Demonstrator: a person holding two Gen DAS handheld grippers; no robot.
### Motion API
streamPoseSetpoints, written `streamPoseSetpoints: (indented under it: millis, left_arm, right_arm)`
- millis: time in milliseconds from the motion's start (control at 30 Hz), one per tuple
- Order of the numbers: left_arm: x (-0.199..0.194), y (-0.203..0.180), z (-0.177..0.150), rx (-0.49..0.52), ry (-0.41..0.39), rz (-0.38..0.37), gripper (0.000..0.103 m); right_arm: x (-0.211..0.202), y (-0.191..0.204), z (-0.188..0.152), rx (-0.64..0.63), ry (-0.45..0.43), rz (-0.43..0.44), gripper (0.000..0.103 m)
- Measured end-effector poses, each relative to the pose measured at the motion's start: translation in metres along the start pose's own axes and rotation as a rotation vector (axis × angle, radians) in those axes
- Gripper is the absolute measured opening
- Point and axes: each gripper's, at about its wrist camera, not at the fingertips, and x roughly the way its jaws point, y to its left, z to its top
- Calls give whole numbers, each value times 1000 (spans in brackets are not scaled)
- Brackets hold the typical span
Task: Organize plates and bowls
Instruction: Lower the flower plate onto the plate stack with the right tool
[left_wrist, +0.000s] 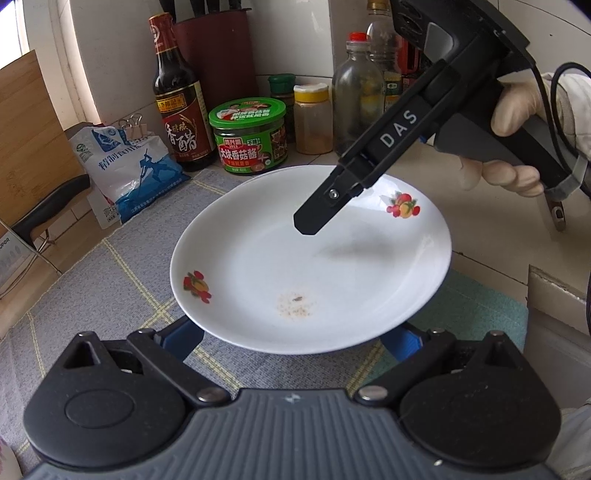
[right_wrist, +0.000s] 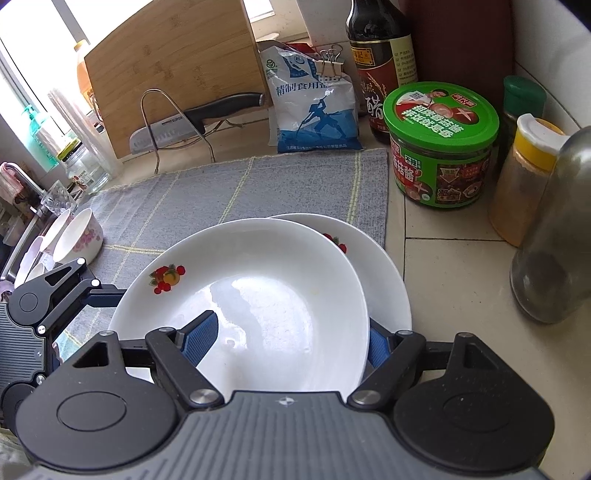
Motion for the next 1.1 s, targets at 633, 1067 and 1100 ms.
streamPoseSetpoints:
  millis: [633,1067,1100]
  left_arm:
    - [2,0,1,6,-11,-31,101]
    - [3,2,0,-24,-25,-43,102]
    - [3,1,0,-23,-28,-40,102]
  right_arm:
    - [-23,4,-14,43,-30,-68,90]
    - [-28,18,-20,1,-17,-134,97]
    - [-28,19,-20,0,-15,-140,98]
